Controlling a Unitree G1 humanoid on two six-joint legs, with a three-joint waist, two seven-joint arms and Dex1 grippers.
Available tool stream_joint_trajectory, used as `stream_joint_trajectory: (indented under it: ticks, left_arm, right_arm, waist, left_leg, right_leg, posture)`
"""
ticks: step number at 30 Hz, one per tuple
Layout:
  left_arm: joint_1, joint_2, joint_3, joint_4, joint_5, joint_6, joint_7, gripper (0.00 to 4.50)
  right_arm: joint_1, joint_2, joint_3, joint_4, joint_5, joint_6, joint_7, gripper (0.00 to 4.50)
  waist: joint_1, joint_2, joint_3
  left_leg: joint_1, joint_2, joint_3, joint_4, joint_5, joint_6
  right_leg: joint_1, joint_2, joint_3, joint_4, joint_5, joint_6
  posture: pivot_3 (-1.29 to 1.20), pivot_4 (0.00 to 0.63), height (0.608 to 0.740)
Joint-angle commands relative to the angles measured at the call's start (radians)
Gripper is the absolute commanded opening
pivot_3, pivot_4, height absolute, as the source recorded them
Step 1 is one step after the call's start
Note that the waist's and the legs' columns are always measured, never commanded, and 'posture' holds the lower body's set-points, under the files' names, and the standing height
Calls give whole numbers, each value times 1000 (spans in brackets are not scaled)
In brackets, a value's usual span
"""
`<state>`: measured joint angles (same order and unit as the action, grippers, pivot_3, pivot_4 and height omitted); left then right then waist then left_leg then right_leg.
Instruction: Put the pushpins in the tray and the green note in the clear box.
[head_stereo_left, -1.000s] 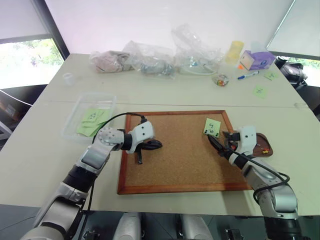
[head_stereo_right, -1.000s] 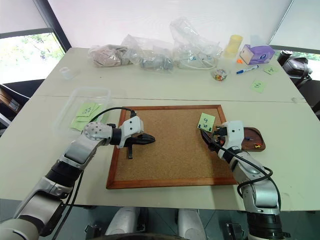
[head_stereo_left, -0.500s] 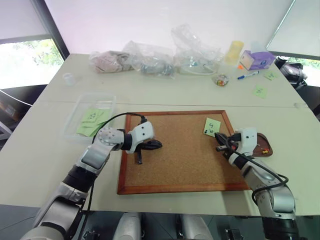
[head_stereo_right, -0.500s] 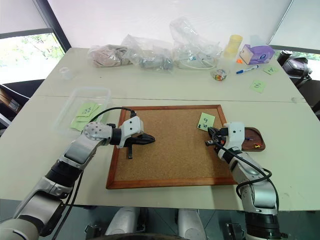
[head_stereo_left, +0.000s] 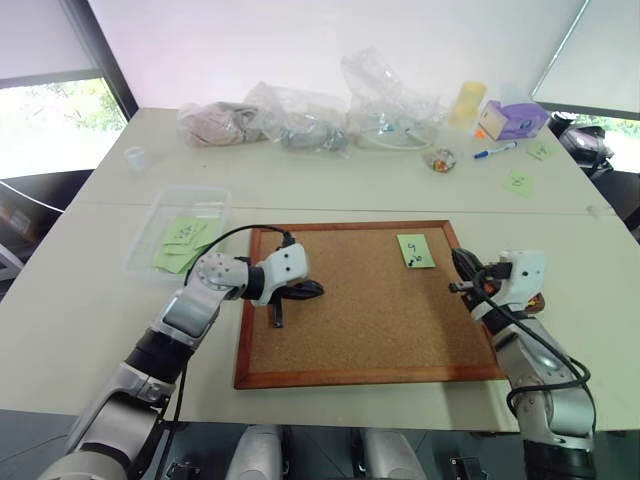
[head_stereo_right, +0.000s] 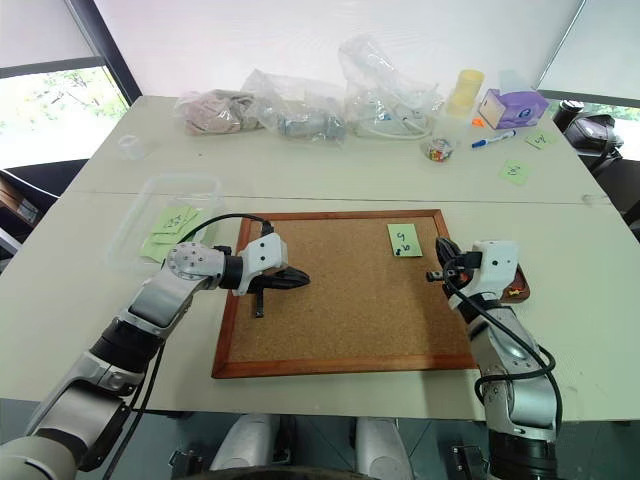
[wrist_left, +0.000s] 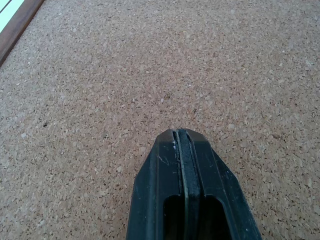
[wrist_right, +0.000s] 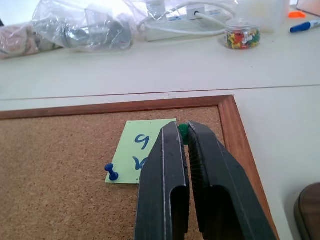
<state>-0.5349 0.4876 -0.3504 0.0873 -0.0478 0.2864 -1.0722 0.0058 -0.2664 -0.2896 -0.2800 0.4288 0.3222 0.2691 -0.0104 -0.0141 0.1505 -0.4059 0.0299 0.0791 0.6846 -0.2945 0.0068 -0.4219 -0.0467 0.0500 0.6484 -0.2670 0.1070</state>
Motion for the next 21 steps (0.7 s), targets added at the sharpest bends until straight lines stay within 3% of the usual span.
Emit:
stream_joint_trajectory:
  ticks: [1,6,19,21]
  left_arm:
    - [7,6,-32,25,31,6,-3,0]
    - [15,7,-31,16,29,8,0,0]
    - [13,4,-33,17,29,6,2,0]
    - [13,4,-33,16,29,6,3,0]
  right_arm:
    - [8,7,-91,-70,44,-8,-55,173]
    - [52,-29,-159,-31,-22,18,-139,173]
    - [60,-51,-161,44,-52,98,-148,173]
    - [60,-51,-163,47,-50,102,-145,723]
  waist:
    - [0,0,0]
    - [-1,0,0]
    - [-1,4,-2]
    - [-1,4,-2]
  left_leg:
    - [0,0,0,0,0,0]
    - [0,0,0,0,0,0]
    - [1,0,0,0,0,0]
    - [1,0,0,0,0,0]
  right_leg:
    - [0,0,0,0,0,0]
    - [0,0,0,0,0,0]
    - [0,0,0,0,0,0]
    - [0,0,0,0,0,0]
  posture:
    - [0,150,737]
    - [0,150,737]
    - [0,150,737]
    - [0,150,737]
